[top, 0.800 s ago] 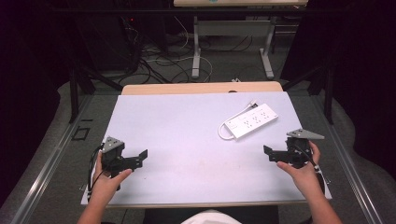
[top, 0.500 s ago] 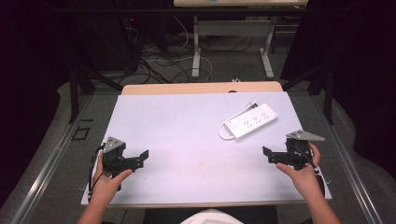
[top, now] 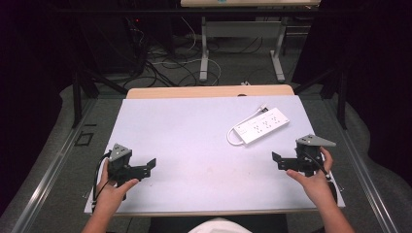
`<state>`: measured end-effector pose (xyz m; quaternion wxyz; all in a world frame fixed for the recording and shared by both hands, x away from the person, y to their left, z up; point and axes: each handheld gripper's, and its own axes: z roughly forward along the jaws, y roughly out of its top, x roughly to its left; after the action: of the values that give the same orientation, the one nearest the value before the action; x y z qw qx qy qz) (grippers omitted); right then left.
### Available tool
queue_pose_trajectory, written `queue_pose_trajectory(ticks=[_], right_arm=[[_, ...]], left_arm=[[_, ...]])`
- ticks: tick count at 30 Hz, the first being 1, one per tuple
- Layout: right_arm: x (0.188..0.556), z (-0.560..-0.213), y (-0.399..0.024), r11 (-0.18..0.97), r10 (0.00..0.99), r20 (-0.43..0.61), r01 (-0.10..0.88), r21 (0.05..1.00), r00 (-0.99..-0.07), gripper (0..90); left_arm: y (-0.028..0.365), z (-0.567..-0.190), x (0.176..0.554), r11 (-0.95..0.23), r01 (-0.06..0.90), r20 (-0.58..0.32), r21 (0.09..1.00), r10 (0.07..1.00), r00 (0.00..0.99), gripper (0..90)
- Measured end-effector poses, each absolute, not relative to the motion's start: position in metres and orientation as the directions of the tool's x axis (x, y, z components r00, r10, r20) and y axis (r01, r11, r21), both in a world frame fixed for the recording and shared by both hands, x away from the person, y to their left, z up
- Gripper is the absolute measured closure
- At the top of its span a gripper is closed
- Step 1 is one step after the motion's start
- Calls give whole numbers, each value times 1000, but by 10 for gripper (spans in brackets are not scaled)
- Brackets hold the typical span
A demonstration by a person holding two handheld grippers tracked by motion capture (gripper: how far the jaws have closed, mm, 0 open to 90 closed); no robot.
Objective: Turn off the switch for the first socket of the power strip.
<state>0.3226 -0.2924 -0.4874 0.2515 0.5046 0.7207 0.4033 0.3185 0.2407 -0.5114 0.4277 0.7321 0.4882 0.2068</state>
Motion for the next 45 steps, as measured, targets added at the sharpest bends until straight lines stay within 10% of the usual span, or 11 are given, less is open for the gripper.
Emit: queue_pose_trajectory(ticks=[45], right_arm=[[358,-439,-263,279,889,17,571,772,-458,15]], left_arm=[[242,-510,314,-156,550,-117,821,895,430,9]])
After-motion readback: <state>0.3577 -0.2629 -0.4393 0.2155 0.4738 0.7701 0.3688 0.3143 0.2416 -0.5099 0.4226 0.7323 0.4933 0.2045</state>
